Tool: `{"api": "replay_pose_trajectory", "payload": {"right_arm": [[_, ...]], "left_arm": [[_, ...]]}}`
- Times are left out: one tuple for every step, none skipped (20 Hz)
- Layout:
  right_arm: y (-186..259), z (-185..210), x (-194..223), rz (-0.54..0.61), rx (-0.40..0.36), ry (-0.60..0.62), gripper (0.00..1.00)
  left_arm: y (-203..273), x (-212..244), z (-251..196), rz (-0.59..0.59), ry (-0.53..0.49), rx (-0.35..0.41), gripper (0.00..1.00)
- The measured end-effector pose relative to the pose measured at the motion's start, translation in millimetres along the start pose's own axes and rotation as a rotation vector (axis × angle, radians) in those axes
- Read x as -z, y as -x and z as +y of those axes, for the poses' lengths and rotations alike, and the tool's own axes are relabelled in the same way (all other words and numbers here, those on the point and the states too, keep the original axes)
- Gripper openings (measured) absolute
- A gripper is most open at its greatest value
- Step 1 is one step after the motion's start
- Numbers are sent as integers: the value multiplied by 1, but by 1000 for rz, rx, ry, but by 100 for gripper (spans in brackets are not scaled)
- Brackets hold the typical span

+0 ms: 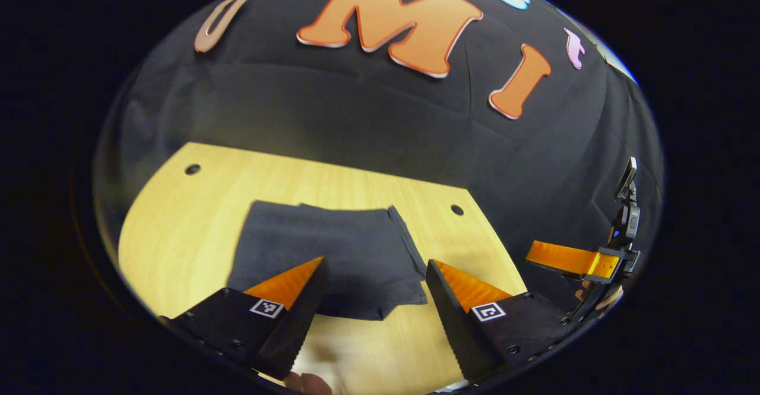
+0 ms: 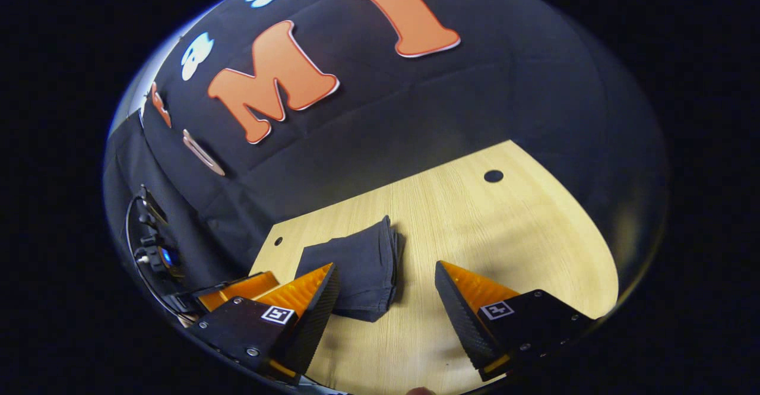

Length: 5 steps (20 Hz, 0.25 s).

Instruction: Grasp the waist and the cuffs of the jeans and fold them to make the two legs overlap; first hold the waist and fold one-third of the jeans toward the cuffs, then hold the cuffs and fold the remaining one-third in the same direction to finish folding.

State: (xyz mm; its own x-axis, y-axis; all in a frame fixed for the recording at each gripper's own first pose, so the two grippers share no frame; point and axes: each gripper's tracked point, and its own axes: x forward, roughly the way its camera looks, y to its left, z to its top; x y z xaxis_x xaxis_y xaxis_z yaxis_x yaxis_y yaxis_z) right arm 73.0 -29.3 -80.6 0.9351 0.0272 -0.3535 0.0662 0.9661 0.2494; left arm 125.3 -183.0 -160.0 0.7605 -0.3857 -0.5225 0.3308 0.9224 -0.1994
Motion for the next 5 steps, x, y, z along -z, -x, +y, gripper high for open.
{"api": "replay_pose_trajectory", "payload": {"right_arm": [[4,5,-5,-21,10,35,98],[7,13,-11,-45,12,68,98],[13,25,-18,-80,-7,96,98],[19,38,-24,-113,-24,119,98],[22,50,-30,-143,-26,141,98]], "left_arm": [[12,-12,7,-32,-3,-13,99],[27,-26,16,-77,-3,-31,98],[39,-42,25,-126,-5,-47,98],[54,-53,36,-167,-6,-64,98],[69,-63,51,-196,-7,-81,98]]}}
